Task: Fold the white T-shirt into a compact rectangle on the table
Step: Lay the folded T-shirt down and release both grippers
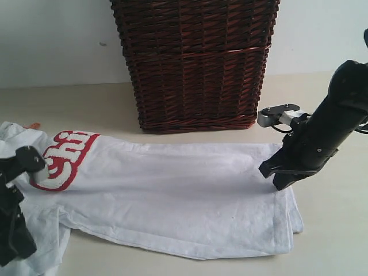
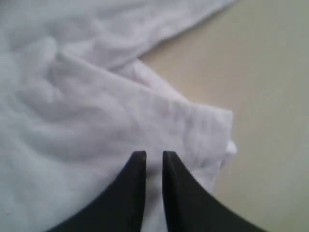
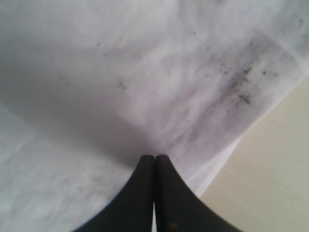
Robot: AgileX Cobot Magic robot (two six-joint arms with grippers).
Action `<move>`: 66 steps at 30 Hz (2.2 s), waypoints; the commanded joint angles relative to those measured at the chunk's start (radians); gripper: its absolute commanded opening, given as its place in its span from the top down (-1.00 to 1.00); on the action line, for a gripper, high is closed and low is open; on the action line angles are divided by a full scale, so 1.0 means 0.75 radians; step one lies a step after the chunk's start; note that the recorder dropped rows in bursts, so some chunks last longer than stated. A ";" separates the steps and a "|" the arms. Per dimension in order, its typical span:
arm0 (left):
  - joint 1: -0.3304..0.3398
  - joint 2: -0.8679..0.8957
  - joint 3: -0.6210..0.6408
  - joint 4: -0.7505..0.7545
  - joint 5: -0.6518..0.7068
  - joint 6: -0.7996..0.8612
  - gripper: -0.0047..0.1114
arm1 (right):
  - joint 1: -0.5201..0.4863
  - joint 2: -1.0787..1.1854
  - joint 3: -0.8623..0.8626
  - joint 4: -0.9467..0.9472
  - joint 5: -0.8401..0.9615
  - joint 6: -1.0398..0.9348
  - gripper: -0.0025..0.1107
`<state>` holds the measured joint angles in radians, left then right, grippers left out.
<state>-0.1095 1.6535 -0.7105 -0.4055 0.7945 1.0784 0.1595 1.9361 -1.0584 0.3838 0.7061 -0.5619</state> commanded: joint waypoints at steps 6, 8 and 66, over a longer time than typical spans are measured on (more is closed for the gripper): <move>-0.092 0.141 0.077 0.192 -0.015 -0.090 0.30 | -0.004 0.003 -0.011 -0.351 -0.110 0.399 0.96; -0.121 0.153 0.080 0.214 0.013 -0.092 0.30 | -0.004 0.003 -0.011 -0.359 -0.113 0.414 0.96; -0.565 -0.168 0.101 0.693 0.244 -0.267 0.92 | -0.004 -0.021 -0.127 0.034 0.110 0.118 0.96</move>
<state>-0.5273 1.5667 -0.5993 0.0357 0.9289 0.8867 0.1595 1.9322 -1.1438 0.4021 0.7839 -0.4615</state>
